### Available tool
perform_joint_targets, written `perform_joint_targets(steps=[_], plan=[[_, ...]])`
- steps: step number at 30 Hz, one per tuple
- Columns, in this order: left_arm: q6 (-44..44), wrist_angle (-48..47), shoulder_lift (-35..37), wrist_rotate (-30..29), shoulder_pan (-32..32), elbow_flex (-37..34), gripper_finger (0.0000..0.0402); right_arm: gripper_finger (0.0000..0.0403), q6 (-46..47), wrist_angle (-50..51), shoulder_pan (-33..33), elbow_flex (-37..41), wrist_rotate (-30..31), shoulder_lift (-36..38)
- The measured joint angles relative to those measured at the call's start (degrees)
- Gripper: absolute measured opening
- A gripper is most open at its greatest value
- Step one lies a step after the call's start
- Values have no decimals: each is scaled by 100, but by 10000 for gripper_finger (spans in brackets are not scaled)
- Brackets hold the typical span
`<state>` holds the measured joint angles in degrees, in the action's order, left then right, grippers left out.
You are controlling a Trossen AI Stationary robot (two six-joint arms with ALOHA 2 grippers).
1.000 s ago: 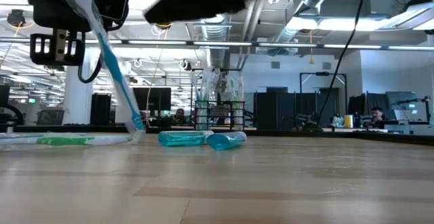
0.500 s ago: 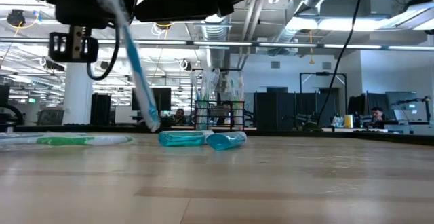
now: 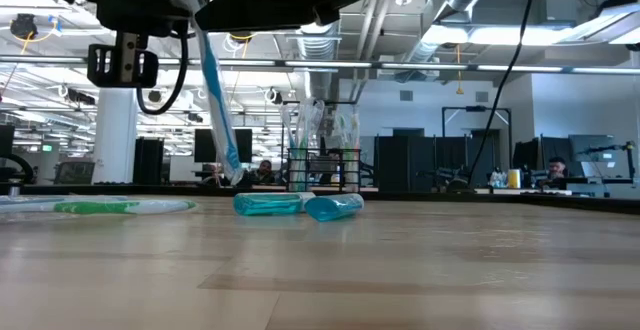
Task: Pick & Place toothbrushing station
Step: Put the right blue toothbrush into the black wire organizer
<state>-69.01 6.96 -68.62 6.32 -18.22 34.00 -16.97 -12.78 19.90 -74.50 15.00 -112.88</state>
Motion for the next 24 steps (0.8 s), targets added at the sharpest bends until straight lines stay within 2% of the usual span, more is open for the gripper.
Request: perform_joint_targets(steps=[12, 15, 20, 24], plan=[[133, 109, 0, -57, 138, 0, 0, 108, 105, -144, -55, 0, 105, 0], [151, 116, 0, -70, 168, 0, 0, 87, 112, -139, -54, 0, 265, 0], [292, 105, 0, -80, 173, 0, 0, 15, 90, -90, -52, 4, 295, 0], [382, 97, 0, -141, 172, -2, 2, 11, 63, -78, -42, 5, 301, 0]])
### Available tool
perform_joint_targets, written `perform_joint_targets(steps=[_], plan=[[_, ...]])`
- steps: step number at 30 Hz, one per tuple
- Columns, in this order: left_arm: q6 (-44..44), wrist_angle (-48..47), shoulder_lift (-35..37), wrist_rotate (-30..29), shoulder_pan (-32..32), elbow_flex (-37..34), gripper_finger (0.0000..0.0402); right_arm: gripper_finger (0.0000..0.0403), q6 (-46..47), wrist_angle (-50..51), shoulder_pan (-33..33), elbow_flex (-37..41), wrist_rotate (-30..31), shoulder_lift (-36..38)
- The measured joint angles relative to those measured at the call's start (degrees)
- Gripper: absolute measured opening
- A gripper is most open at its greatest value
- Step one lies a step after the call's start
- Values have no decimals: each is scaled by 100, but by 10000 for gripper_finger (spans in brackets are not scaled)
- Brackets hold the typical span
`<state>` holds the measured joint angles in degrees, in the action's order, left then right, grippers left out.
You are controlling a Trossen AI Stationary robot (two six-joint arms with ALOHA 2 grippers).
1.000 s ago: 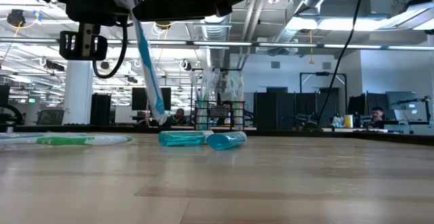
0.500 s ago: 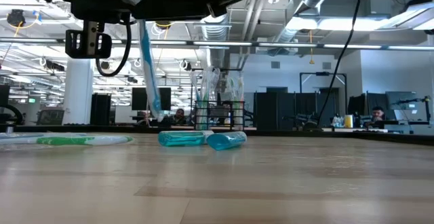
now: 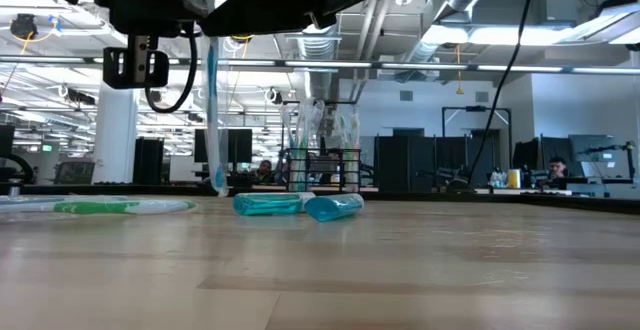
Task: Pick & Place toothbrushing station
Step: Put the right blue toothbrush into the black wire organizer
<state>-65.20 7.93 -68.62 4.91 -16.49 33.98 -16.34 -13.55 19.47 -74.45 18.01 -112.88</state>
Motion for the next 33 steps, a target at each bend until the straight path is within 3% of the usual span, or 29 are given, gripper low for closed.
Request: perform_joint_targets(steps=[18, 33], plan=[[1381, -187, 182, -37, 193, 0, 21, 1, 266, 151, -5, -1, 11, 61], [2351, -786, 888, -1061, 372, 2, 73, 0, 534, 822, -122, -4, -6, 466]])
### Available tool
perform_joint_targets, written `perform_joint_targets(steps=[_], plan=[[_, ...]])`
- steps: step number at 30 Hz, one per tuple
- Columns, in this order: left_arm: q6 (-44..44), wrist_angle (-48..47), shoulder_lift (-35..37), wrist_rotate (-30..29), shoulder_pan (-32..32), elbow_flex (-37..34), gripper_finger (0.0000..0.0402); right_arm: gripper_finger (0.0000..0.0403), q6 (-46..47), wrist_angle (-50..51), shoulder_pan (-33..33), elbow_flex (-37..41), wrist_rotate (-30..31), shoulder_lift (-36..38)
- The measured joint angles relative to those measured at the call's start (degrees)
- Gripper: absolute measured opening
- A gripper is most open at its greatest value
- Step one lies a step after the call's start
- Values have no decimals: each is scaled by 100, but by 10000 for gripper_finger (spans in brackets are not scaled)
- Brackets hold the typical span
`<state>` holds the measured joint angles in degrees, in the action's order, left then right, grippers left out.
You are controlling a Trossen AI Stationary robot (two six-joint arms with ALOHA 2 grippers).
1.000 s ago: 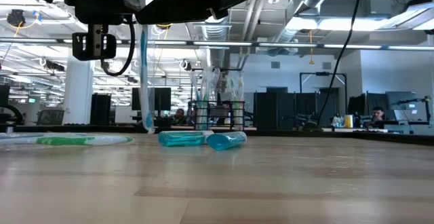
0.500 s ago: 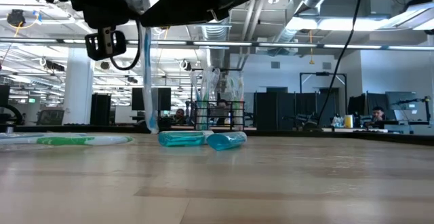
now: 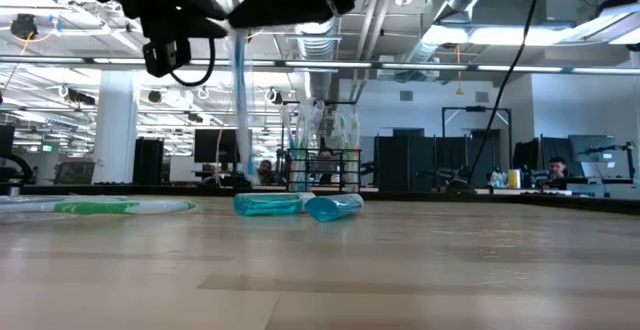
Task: Pick & Place toothbrushing station
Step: Put the right blue toothbrush into the black wire organizer
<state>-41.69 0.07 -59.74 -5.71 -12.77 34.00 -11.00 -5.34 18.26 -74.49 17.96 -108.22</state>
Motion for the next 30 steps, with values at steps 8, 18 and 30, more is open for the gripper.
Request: perform_joint_targets(steps=[8, 18, 30], plan=[[574, -4, 78, -375, -37, 0, 65, 0, 157, 541, -424, 2, 11, 478], [871, -4, 76, -545, -37, 0, 61, 0, 113, 857, -1147, 256, 4, 1047], [1358, 40, 76, -1027, -37, 0, 59, 0, 156, 154, -2203, 1261, -312, 1961]])
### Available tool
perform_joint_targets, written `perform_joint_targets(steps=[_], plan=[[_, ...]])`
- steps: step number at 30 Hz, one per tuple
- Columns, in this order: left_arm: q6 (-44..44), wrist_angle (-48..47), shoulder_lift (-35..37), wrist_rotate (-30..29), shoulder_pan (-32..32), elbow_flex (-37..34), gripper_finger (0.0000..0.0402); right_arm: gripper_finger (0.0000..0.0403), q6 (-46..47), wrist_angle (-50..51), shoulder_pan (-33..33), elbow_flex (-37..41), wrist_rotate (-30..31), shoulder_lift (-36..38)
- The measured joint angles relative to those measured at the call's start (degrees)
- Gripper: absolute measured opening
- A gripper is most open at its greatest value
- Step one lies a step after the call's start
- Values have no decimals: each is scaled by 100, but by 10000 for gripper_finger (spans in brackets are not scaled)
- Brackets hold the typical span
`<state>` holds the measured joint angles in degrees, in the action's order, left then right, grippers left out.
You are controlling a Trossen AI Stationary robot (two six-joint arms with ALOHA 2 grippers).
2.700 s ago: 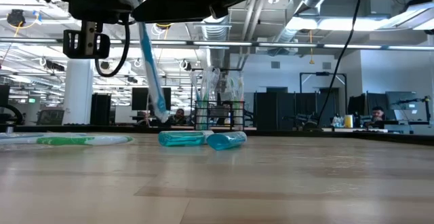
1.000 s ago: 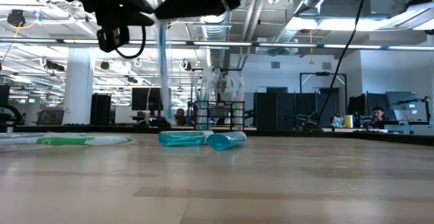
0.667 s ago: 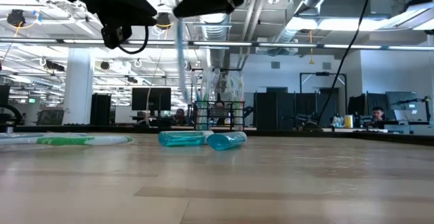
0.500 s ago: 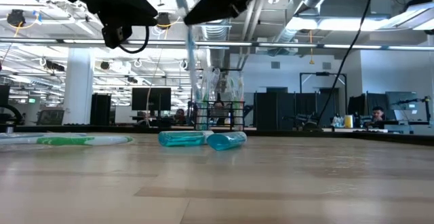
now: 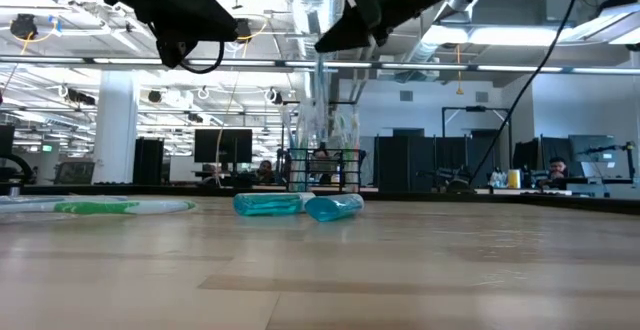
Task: Pick & Place toothbrushing station
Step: Put the right blue toothbrush into the black wire organizer
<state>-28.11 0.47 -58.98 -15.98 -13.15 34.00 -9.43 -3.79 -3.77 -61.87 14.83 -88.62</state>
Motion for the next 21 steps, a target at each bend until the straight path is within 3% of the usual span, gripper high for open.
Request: perform_joint_targets(steps=[14, 21], plan=[[579, 101, 0, -363, 7, 0, 58, 0, 157, -291, -1425, 121, -603, 129], [650, 105, 0, -530, 7, 0, 58, 0, 247, -546, -1942, 121, -611, 126]])
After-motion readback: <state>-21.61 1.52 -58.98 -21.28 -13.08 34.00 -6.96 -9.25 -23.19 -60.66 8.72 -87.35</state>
